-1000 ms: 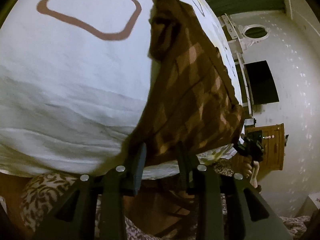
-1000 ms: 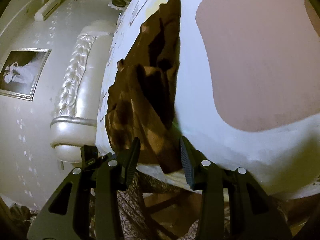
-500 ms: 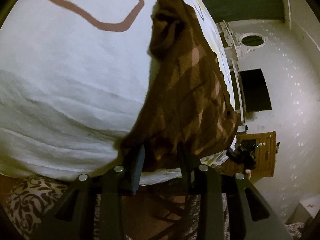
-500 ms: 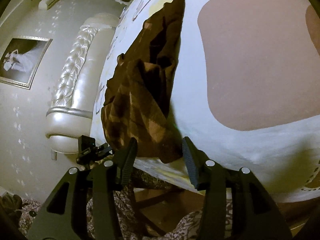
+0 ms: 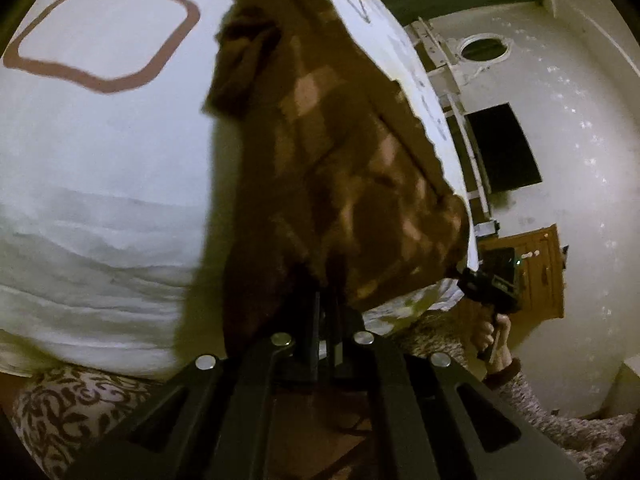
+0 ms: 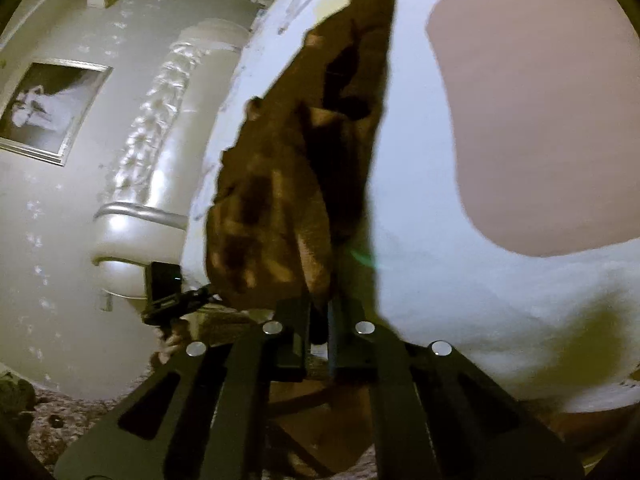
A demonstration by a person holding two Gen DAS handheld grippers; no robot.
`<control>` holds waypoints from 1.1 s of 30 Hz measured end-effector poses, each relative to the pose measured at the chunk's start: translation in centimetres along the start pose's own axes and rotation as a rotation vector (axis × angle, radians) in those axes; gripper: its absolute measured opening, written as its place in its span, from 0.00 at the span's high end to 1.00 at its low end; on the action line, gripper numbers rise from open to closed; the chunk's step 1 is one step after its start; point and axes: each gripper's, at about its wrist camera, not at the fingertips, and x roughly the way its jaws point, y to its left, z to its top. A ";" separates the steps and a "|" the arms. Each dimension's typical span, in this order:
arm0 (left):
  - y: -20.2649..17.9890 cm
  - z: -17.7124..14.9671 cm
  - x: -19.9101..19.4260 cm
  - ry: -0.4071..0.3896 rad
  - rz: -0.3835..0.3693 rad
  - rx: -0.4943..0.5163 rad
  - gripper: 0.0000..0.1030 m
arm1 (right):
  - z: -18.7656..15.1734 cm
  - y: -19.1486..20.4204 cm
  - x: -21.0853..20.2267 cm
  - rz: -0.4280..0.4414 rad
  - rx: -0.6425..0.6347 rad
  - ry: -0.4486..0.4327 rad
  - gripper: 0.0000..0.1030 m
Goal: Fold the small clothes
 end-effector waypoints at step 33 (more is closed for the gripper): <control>-4.9 -0.8 -14.6 -0.321 -0.331 -0.147 0.98 | -7.5 11.5 -8.8 0.362 -0.018 -0.186 0.95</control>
